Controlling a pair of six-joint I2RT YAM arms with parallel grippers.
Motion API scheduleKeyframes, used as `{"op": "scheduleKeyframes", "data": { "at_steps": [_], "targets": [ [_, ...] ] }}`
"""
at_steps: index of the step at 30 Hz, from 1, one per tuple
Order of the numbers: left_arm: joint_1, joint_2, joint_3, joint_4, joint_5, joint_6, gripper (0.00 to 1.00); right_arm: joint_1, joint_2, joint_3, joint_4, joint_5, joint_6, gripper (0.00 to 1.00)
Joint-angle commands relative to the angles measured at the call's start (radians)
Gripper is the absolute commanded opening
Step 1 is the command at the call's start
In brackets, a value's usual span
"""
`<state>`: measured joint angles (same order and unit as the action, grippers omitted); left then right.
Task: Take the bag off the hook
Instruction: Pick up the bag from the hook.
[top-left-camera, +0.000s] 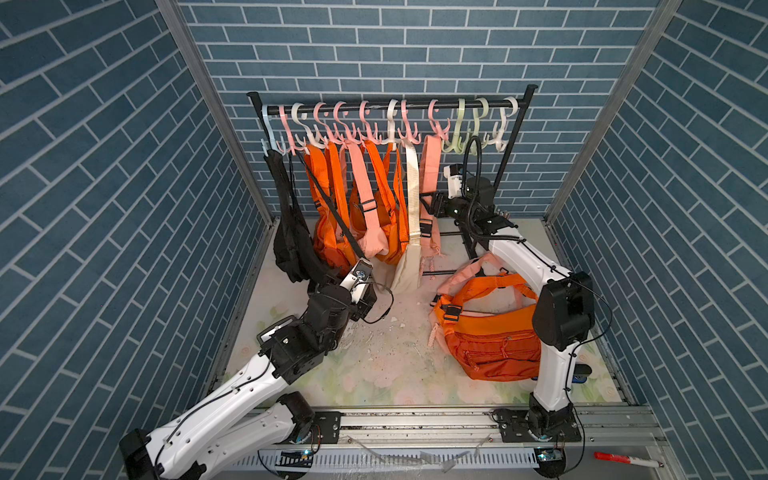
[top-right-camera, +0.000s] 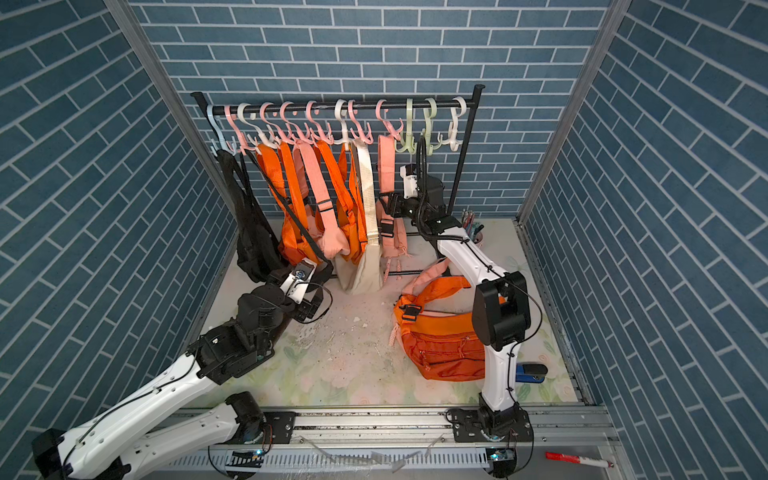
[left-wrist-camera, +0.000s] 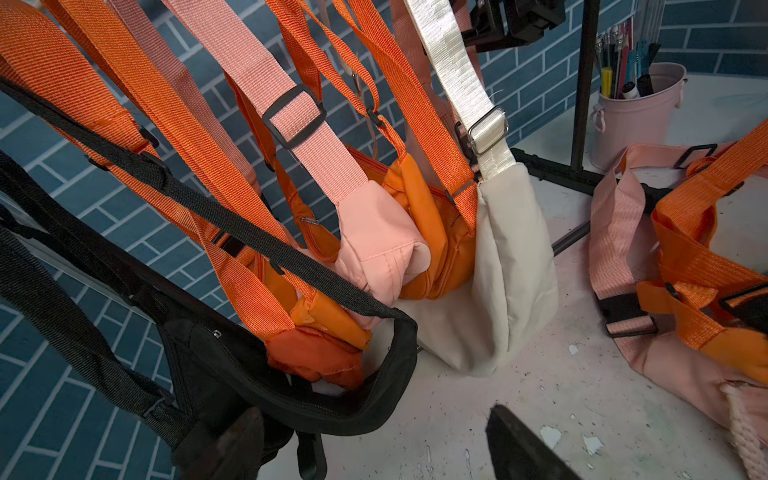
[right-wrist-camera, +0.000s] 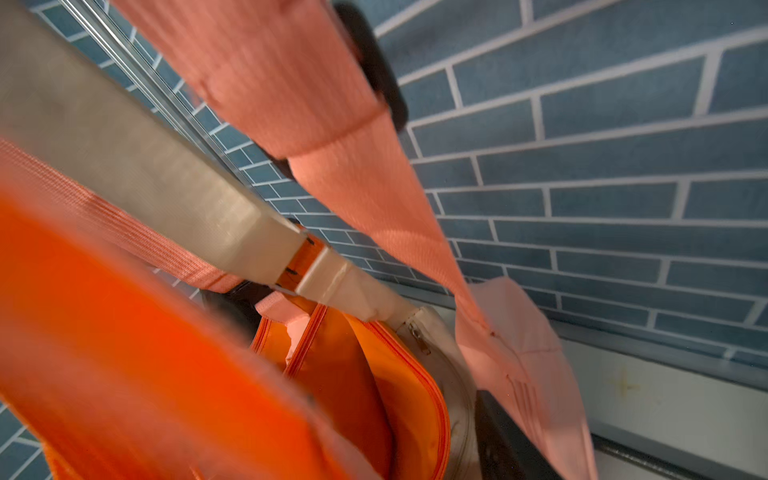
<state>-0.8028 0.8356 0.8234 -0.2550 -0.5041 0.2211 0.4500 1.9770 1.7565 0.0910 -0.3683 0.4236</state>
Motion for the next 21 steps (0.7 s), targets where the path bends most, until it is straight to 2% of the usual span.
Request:
{"op": "scheduleKeyframes", "data": {
  "at_steps": [1, 4, 10, 21],
  "targets": [
    [0.001, 0.000, -0.012, 0.014, 0.002, 0.009, 0.85, 0.006, -0.055, -0.042, 0.071, -0.017, 0.014, 0.54],
    [0.001, 0.005, -0.013, 0.013, 0.003, 0.011, 0.85, 0.006, -0.036, -0.023, 0.085, -0.028, 0.044, 0.45],
    [0.001, 0.008, -0.014, 0.020, -0.003, 0.018, 0.85, 0.008, -0.051, -0.028, 0.084, -0.019, 0.044, 0.01],
    [0.001, 0.030, -0.007, 0.016, 0.051, 0.002, 0.85, 0.007, -0.208, -0.171, 0.061, 0.035, 0.005, 0.00]
  ]
}}
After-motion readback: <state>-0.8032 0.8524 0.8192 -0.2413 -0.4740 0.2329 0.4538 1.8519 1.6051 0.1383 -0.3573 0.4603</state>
